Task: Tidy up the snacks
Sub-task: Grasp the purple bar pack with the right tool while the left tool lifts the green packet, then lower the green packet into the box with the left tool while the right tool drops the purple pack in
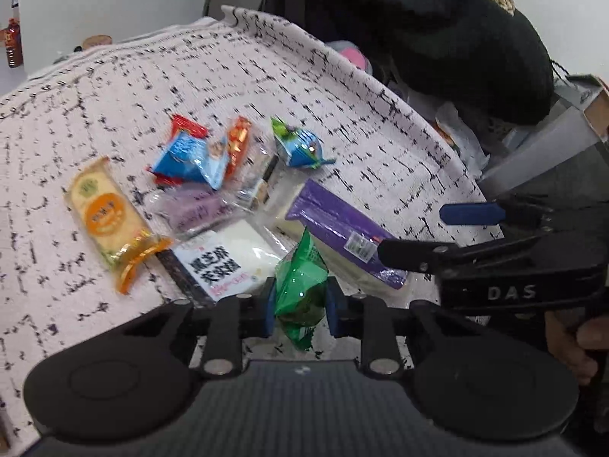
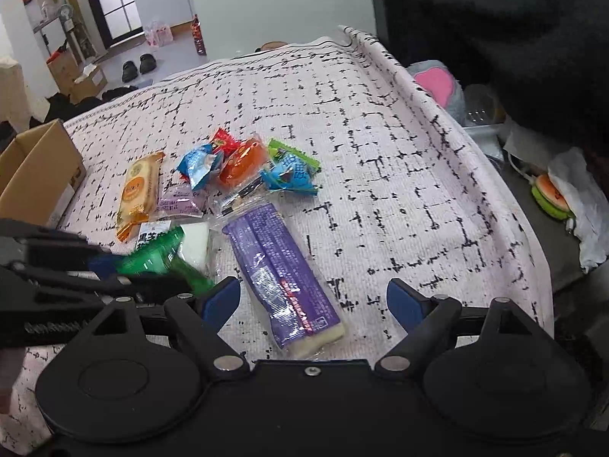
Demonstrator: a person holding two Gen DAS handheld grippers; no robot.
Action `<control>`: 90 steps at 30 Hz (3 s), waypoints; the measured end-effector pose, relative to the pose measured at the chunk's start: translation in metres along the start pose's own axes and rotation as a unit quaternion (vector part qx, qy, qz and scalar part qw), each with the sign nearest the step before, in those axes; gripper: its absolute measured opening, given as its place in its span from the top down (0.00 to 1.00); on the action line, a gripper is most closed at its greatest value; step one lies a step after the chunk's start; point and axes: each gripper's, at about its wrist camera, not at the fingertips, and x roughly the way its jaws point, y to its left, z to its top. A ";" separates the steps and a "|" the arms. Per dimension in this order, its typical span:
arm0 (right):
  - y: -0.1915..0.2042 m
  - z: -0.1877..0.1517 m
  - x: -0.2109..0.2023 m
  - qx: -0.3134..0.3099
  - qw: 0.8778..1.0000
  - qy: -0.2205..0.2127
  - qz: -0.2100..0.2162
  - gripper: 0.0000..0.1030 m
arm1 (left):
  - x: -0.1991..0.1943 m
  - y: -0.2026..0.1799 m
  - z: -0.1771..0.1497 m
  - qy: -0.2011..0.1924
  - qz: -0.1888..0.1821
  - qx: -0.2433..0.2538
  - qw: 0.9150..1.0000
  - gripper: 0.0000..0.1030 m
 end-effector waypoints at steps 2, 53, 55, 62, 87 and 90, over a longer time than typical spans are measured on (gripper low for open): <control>0.004 0.001 0.002 -0.008 1.000 0.006 -0.002 0.19 | -0.005 0.002 0.001 -0.007 0.007 -0.003 1.000 0.76; 0.113 0.027 -0.085 0.016 0.997 -0.061 0.044 0.70 | -0.211 0.057 -0.016 -0.121 0.197 -0.073 0.970 0.76; 0.120 0.029 -0.091 0.014 0.996 -0.070 0.049 0.70 | -0.221 0.058 -0.020 -0.123 0.204 -0.075 0.968 0.76; 0.148 0.035 -0.098 0.020 0.994 -0.095 0.049 0.70 | -0.251 0.074 -0.032 -0.132 0.231 -0.083 0.960 0.76; 0.252 0.067 -0.038 0.018 0.993 -0.079 0.085 0.71 | -0.224 0.181 -0.054 -0.112 0.237 -0.120 0.957 0.76; 0.263 0.070 -0.032 0.018 0.993 -0.073 0.092 0.70 | -0.221 0.192 -0.053 -0.121 0.242 -0.131 0.954 0.73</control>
